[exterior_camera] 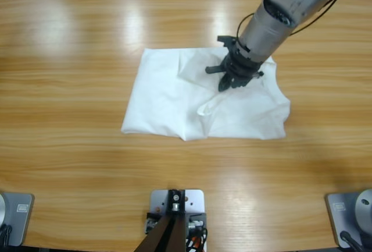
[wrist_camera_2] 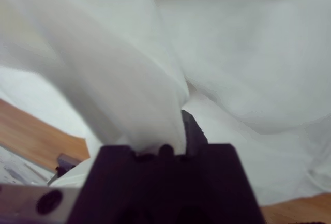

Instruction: Fold clothes

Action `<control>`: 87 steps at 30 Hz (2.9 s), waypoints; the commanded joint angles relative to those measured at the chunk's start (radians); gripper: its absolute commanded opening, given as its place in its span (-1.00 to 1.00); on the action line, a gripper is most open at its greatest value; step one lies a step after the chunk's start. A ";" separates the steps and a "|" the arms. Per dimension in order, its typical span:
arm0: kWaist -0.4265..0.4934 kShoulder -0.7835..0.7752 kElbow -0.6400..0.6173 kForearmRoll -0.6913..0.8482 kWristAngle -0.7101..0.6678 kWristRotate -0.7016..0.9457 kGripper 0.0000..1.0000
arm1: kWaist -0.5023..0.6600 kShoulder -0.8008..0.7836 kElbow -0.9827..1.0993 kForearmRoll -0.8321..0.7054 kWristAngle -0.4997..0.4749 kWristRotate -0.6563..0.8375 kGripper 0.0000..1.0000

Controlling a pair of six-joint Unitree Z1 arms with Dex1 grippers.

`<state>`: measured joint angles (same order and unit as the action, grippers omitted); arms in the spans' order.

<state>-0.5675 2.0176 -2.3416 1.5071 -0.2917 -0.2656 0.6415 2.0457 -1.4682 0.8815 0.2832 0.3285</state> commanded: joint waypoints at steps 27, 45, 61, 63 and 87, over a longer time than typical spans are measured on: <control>0.014 -0.014 0.100 0.151 0.025 0.025 1.00 | -0.042 -0.094 -0.522 0.496 -0.141 -0.113 -1.00; 0.014 -0.002 0.104 0.151 0.029 0.026 1.00 | -0.059 -0.086 -0.669 0.622 -0.172 -0.120 -1.00; 0.014 -0.001 0.107 0.151 0.034 0.026 1.00 | -0.107 -0.113 -0.526 0.625 -0.185 -0.117 -1.00; 0.014 0.000 0.107 0.151 0.034 0.026 1.00 | -0.120 -0.113 -0.494 0.609 -0.183 -0.117 -1.00; 0.015 -0.015 0.115 0.151 0.042 0.031 1.00 | -0.146 0.062 -0.374 0.521 -0.105 -0.157 -1.00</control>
<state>-0.5638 1.9980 -2.2590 1.5071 -0.2634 -0.2532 0.4982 2.0267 -1.8762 1.4205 0.1543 0.1849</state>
